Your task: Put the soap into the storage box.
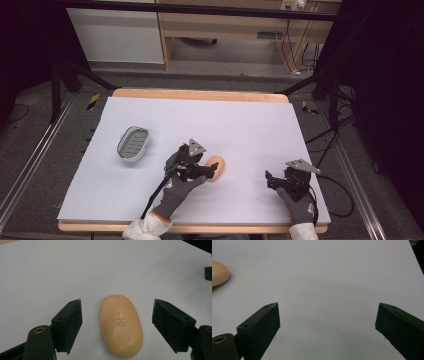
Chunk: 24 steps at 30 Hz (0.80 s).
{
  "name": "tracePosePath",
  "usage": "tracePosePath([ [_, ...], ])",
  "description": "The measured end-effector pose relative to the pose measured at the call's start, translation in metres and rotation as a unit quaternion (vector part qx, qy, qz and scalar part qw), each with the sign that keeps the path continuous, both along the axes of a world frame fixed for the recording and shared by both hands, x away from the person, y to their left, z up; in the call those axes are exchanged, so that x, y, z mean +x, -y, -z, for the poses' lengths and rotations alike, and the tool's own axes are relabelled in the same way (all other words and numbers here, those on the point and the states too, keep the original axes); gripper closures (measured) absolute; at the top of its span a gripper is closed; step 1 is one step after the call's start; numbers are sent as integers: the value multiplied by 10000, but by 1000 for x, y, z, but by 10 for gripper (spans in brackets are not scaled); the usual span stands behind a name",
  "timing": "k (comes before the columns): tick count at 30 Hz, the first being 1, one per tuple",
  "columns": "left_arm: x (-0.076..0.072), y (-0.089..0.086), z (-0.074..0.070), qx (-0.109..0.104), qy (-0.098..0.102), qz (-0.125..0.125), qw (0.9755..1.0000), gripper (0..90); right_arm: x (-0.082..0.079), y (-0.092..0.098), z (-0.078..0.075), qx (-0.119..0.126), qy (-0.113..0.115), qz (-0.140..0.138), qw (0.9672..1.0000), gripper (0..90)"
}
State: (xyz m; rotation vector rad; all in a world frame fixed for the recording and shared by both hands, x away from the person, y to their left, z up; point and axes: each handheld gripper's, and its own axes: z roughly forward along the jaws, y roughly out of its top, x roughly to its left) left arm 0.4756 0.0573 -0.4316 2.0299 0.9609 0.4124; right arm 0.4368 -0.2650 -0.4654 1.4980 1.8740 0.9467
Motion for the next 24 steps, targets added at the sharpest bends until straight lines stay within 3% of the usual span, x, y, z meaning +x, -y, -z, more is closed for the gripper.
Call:
tracePosePath([
  [24,16,26,30,512,-308,-22,9982,227,1,0,0,2,-79,-49,10000,66],
])
